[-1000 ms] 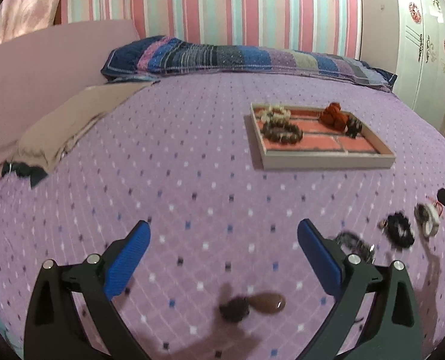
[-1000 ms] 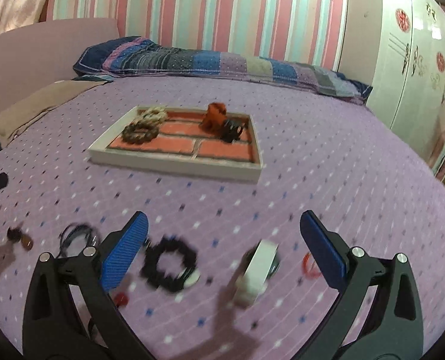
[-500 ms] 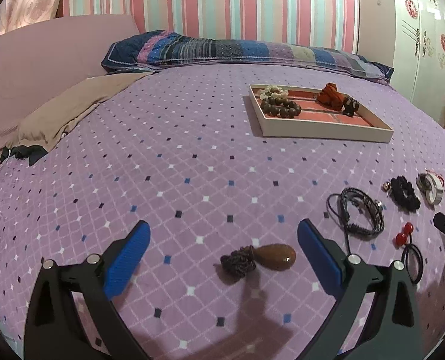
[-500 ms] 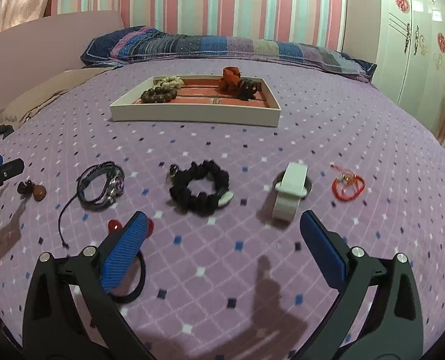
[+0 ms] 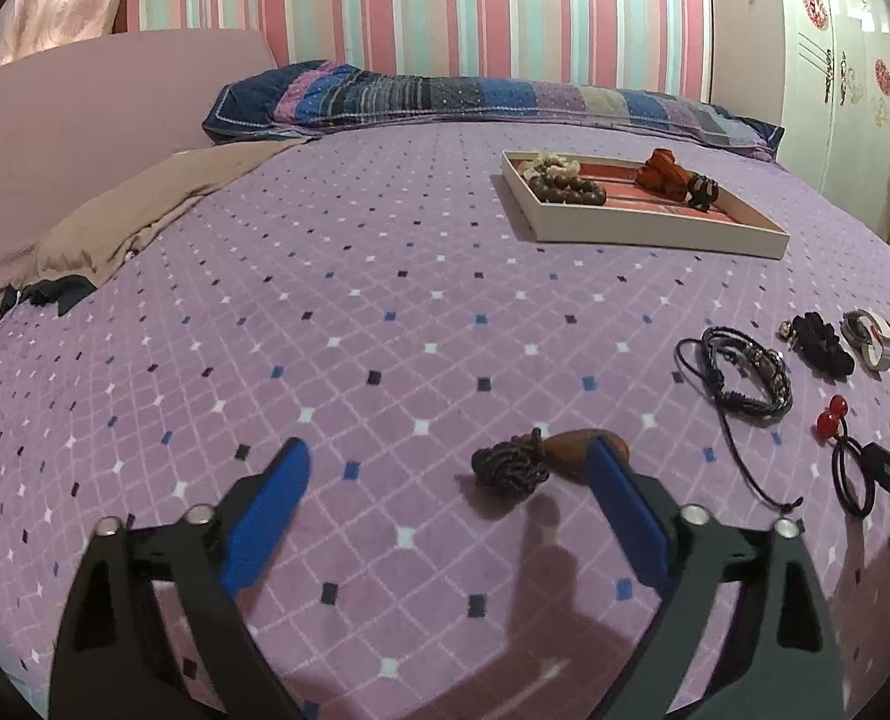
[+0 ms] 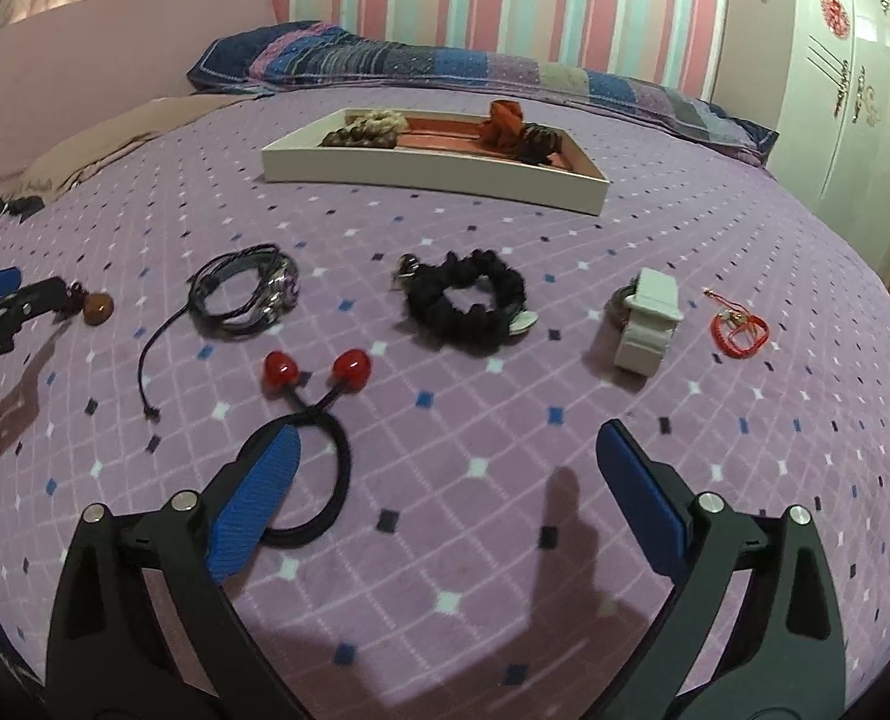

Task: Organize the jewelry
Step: 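Grasp the red-bead hair tie with the right tool while the left tool grasps the brown pendant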

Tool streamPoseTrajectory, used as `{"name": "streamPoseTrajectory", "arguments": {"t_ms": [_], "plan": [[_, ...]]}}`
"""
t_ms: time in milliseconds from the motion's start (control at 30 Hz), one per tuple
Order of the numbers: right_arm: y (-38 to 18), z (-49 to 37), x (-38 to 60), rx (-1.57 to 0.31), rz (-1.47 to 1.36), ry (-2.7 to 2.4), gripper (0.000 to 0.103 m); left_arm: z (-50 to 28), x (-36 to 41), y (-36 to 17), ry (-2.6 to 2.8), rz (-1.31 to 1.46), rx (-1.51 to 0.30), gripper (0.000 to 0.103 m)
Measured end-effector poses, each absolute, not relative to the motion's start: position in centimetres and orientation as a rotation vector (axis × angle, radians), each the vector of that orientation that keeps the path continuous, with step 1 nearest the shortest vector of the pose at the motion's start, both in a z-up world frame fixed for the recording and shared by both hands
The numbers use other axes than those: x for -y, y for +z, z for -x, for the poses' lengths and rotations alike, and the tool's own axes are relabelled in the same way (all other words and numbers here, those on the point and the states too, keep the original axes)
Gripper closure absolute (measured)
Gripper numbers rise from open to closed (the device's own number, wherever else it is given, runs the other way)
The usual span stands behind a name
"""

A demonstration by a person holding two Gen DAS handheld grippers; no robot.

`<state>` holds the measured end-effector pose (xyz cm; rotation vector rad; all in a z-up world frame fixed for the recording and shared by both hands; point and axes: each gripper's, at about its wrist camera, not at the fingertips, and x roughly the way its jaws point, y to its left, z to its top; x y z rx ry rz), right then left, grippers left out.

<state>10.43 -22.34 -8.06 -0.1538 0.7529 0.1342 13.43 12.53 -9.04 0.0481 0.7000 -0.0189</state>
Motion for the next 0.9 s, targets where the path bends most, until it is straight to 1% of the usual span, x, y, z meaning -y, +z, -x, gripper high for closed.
{"name": "streamPoseTrajectory", "arguments": {"t_ms": [33,133,167,233,267,300,400,433,467,533,567,667,700,767,833,900], "plan": [[-8.1,-10.4,22.2,-0.760,0.155,0.138,0.010,-13.5,-12.6,-9.1,-0.022,-0.046,-0.704,0.021],[-8.9,-10.5,21.8,-0.795,0.154,0.148,0.018,-13.5,-12.7,-9.1,-0.037,-0.041,-0.701,0.024],[-9.0,-10.6,21.7,-0.800,0.153,0.150,0.018,-13.5,-12.7,-9.1,-0.041,-0.043,-0.697,0.025],[-9.1,-10.6,21.6,-0.798,0.158,0.147,0.020,-13.7,-12.7,-9.1,-0.047,-0.046,-0.702,0.033],[-9.2,-10.6,21.6,-0.800,0.155,0.148,0.022,-13.9,-12.8,-9.2,-0.050,-0.044,-0.707,0.035],[-9.3,-10.8,21.6,-0.806,0.149,0.153,0.024,-14.1,-12.9,-9.3,-0.056,-0.038,-0.717,0.040],[-9.3,-10.8,21.6,-0.804,0.145,0.158,0.030,-14.3,-13.0,-9.7,-0.077,-0.020,-0.730,0.041],[-9.3,-10.9,21.5,-0.803,0.146,0.161,0.035,-14.2,-12.9,-9.7,-0.080,-0.026,-0.731,0.041],[-9.2,-10.9,21.5,-0.800,0.147,0.162,0.041,-14.3,-12.8,-9.8,-0.083,-0.030,-0.732,0.042],[-9.1,-11.0,21.3,-0.797,0.151,0.164,0.048,-14.4,-12.5,-9.9,-0.097,-0.039,-0.741,0.050],[-9.1,-11.1,21.1,-0.796,0.154,0.165,0.051,-14.4,-12.3,-9.9,-0.102,-0.043,-0.741,0.051],[-9.1,-11.3,20.8,-0.793,0.158,0.163,0.059,-14.5,-12.4,-10.0,-0.120,-0.031,-0.747,0.056],[-9.0,-11.4,20.8,-0.793,0.159,0.165,0.061,-14.5,-12.4,-10.0,-0.126,-0.026,-0.748,0.059],[-9.0,-11.5,20.6,-0.792,0.159,0.172,0.069,-14.4,-12.2,-10.1,-0.137,-0.026,-0.747,0.064],[-9.0,-11.4,20.5,-0.791,0.160,0.178,0.075,-14.3,-11.9,-10.1,-0.144,-0.030,-0.748,0.072],[-8.9,-11.5,20.5,-0.791,0.159,0.186,0.079,-14.3,-11.7,-10.1,-0.151,-0.026,-0.749,0.077]]}}
